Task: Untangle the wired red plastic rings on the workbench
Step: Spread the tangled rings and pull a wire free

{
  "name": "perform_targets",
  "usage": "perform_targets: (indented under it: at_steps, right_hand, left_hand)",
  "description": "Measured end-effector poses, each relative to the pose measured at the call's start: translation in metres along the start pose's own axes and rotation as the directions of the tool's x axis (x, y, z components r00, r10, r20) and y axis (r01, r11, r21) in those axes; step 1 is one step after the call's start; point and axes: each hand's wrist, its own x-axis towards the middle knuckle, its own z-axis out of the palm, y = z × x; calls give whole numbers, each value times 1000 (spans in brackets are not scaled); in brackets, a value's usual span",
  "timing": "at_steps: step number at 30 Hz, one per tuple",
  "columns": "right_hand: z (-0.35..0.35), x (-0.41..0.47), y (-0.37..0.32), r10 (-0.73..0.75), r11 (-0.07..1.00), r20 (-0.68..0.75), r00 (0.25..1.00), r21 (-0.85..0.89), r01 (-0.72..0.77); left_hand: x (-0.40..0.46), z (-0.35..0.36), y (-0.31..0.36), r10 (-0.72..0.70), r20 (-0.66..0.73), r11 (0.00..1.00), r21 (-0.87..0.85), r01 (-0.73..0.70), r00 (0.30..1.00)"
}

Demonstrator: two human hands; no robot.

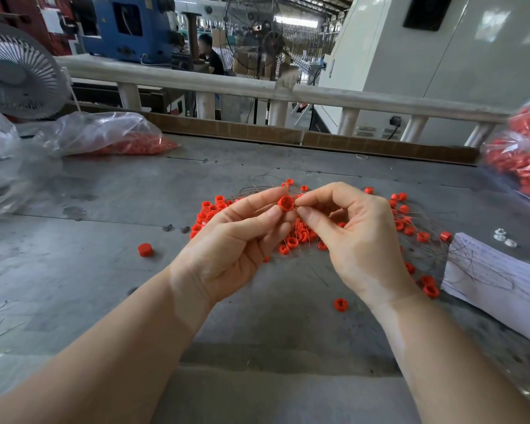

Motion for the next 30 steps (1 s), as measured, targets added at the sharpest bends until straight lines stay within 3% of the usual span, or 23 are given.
perform_targets:
  at_steps: [16, 30]
  right_hand:
    - [-2, -1, 0, -74, 993, -17, 997, -96, 73]
    - [-2, 1, -2, -71, 995, -5, 997, -67, 71]
  left_hand:
    - [0, 0, 0, -9, -33, 1000, -21, 8, 999]
    - [2, 0, 1, 15, -52, 998, -67, -18, 999]
